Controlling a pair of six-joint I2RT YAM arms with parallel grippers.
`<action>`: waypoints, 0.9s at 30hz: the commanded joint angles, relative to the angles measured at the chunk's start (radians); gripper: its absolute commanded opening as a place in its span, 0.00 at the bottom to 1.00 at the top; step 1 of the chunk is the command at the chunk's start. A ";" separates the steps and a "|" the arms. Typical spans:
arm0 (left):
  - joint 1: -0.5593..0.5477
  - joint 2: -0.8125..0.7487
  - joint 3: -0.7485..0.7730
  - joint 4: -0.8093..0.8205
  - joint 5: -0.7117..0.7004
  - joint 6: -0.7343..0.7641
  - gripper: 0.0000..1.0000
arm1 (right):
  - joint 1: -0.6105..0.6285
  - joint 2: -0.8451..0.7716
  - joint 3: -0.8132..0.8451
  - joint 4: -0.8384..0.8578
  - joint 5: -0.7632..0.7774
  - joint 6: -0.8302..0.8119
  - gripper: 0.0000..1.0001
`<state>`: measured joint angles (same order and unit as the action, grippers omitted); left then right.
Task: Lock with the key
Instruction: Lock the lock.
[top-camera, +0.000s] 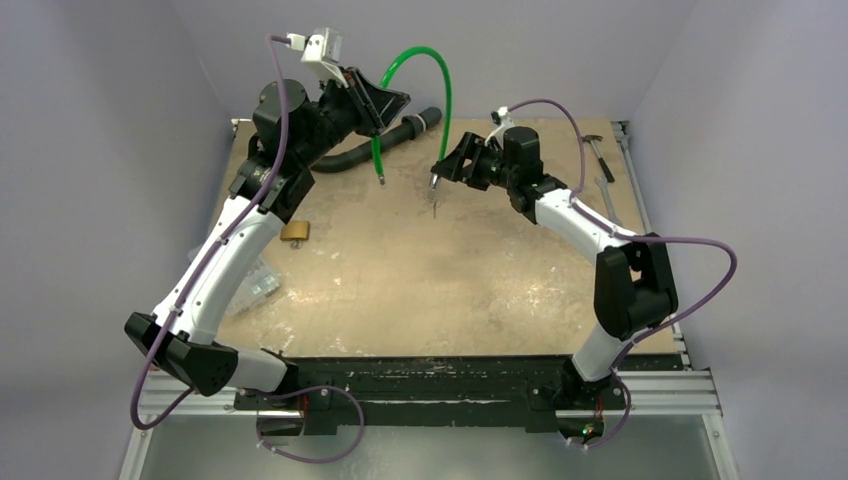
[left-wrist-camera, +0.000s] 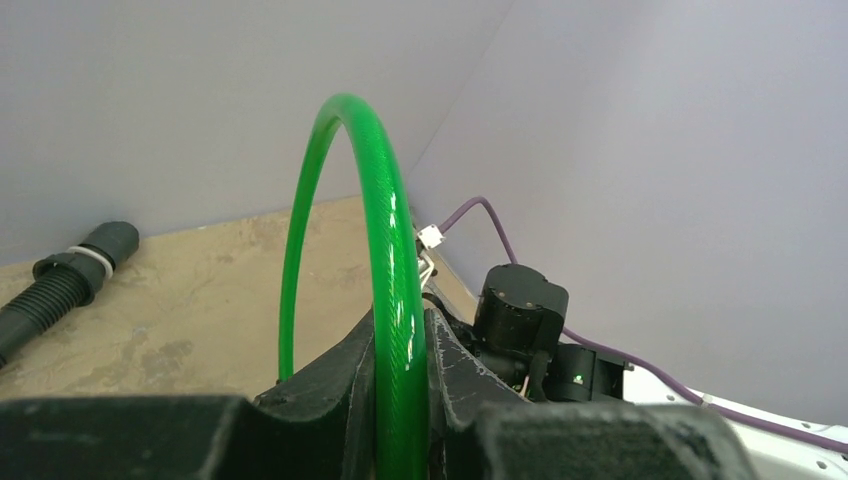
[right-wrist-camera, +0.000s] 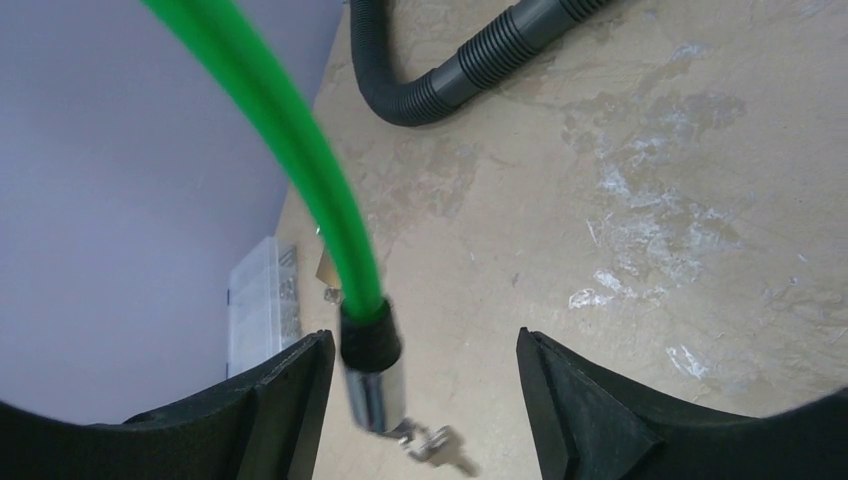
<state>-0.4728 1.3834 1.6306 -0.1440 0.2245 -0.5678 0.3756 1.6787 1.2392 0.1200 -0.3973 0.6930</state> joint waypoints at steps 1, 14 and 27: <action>0.000 -0.006 0.054 0.128 0.012 -0.036 0.00 | 0.009 0.026 0.051 0.013 0.051 0.025 0.73; 0.000 -0.007 0.058 0.106 -0.003 -0.032 0.00 | 0.041 0.043 0.055 0.085 -0.024 0.064 0.29; 0.227 -0.049 -0.008 0.082 0.124 -0.064 0.00 | -0.056 -0.055 -0.029 0.759 -0.568 0.252 0.00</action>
<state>-0.3428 1.3838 1.6234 -0.1341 0.2741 -0.5934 0.3443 1.7206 1.2068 0.4854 -0.7311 0.8371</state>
